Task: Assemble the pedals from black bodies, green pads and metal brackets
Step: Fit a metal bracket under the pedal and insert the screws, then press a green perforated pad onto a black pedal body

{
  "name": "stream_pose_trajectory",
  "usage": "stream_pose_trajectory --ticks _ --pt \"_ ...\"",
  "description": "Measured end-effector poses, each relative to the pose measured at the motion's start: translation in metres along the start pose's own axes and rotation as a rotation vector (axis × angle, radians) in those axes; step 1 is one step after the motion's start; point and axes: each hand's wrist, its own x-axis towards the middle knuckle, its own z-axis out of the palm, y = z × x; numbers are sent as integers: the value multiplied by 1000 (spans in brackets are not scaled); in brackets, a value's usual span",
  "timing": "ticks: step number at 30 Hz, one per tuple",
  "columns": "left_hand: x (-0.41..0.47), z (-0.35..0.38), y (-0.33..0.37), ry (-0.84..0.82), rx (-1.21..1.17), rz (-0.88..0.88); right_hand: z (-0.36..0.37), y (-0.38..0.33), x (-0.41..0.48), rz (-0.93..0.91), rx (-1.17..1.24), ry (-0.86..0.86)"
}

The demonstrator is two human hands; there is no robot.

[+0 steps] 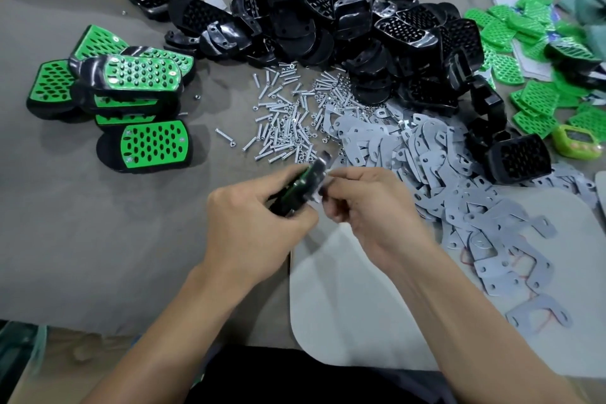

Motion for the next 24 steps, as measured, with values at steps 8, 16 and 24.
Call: stream_pose_trajectory --ticks 8,16,24 --pt "28 -32 -11 212 -749 -621 81 1 1 -503 -892 -187" --pt "14 -123 -55 486 -292 -483 120 -19 53 272 148 -668" --pt "37 -147 -90 532 -399 -539 160 -12 76 19 23 -258"
